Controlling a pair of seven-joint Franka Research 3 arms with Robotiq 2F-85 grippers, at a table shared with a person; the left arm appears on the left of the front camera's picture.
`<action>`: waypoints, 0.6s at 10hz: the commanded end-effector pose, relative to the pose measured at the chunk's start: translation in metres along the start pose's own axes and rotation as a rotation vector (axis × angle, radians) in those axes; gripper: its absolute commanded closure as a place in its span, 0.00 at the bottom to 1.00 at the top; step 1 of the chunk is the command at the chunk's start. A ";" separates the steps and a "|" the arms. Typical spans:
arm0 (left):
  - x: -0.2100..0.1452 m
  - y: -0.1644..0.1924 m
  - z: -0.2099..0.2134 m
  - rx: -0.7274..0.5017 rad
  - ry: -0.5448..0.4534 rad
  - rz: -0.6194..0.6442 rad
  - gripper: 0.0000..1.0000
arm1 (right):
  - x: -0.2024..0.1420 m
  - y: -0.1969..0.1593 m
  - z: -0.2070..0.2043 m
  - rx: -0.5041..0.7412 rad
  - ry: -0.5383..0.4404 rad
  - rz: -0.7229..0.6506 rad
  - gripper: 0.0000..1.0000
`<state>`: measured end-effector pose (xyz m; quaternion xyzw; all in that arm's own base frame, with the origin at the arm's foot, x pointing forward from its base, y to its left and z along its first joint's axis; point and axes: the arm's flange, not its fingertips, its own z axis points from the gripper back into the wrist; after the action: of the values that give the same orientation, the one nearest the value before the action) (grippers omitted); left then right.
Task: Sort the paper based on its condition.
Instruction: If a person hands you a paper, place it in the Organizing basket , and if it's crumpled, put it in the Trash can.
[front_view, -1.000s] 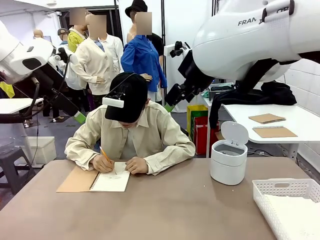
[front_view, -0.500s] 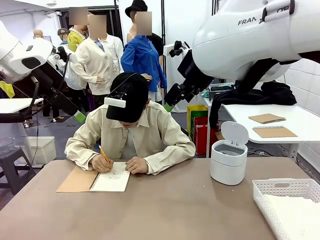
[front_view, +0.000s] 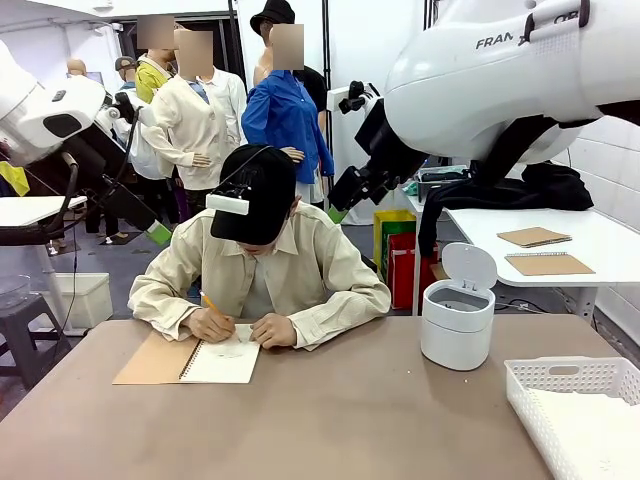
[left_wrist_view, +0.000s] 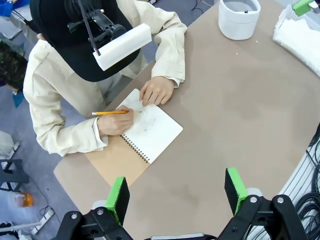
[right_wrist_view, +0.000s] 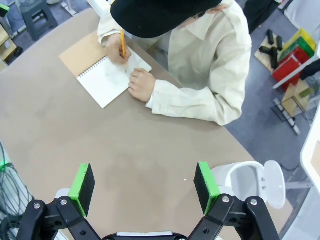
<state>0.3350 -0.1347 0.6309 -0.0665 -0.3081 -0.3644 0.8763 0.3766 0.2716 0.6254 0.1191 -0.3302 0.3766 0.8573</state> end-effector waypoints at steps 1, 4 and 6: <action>-0.003 -0.001 0.006 -0.024 -0.042 0.033 0.00 | -0.002 0.001 0.009 0.059 -0.004 -0.048 0.00; -0.010 0.004 0.013 -0.072 -0.080 0.038 0.00 | -0.009 0.000 0.019 0.049 -0.014 -0.054 0.00; -0.013 0.010 0.017 -0.033 -0.079 0.038 0.00 | -0.009 -0.001 0.025 0.045 -0.017 -0.044 0.00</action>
<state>0.3271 -0.1222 0.6424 -0.1023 -0.3254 -0.3422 0.8755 0.3643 0.2606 0.6424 0.1399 -0.3307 0.3644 0.8592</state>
